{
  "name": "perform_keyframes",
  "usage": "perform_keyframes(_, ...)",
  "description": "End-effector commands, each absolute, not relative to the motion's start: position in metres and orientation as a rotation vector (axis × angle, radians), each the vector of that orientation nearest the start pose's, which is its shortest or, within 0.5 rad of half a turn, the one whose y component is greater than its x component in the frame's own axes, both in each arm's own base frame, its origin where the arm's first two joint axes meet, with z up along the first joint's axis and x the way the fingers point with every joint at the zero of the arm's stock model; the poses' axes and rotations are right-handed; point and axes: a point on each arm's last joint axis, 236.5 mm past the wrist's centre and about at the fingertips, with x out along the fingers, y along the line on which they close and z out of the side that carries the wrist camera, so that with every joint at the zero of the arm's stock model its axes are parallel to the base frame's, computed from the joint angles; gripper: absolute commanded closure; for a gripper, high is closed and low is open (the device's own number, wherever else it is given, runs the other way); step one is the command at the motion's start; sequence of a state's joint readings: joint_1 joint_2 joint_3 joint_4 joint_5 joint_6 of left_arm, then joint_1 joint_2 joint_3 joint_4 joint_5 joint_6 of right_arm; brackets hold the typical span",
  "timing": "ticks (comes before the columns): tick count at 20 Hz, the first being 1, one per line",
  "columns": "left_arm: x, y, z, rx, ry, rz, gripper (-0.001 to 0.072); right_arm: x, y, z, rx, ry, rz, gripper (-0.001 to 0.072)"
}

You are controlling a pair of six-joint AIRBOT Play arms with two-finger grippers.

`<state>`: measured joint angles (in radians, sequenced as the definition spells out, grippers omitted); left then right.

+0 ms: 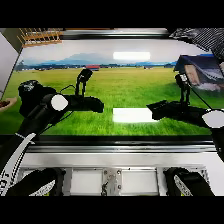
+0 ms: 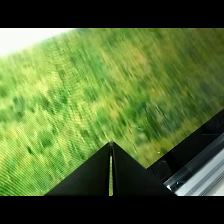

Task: Fold the clothes and pants, and hang the long-sleeved shirts on hangers.

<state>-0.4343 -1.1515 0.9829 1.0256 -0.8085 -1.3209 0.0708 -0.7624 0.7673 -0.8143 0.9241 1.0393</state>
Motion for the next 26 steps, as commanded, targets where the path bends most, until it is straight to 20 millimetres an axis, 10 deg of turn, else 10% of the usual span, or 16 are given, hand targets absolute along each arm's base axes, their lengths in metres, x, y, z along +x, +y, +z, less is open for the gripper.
perform_keyframes(1,0.338,-0.255,0.05,-0.105,0.976,-0.693,0.0698,0.313,0.152,0.112,0.181,0.745,0.625,0.0691)
perform_keyframes(15,0.345,-0.254,0.054,-0.111,0.942,-0.681,0.0698,0.313,0.152,0.112,0.181,0.745,0.625,0.0691)
perform_keyframes(16,0.352,-0.248,0.055,-0.093,0.925,-0.662,0.0564,0.313,0.152,0.112,0.181,0.745,0.625,0.0691)
perform_keyframes(17,0.363,-0.235,0.059,-0.076,0.904,-0.626,0.0151,0.313,0.152,0.112,0.181,0.745,0.625,0.0691)
perform_keyframes(18,0.381,-0.212,0.067,-0.096,0.884,-0.548,-0.0002,0.313,0.152,0.112,0.181,0.745,0.625,0.0691)
perform_keyframes(21,0.428,-0.133,0.096,-0.082,0.795,-0.345,-0.0002,0.313,0.152,0.112,0.181,0.745,0.625,0.0691)
perform_keyframes(22,0.453,-0.06,0.112,-0.047,0.751,-0.175,-0.0001,0.313,0.152,0.112,0.181,0.745,0.625,0.0691)
perform_keyframes(26,0.468,0.073,0.082,-0.097,0.858,0.109,-0.0001,0.313,0.152,0.112,0.181,0.745,0.625,0.0691)
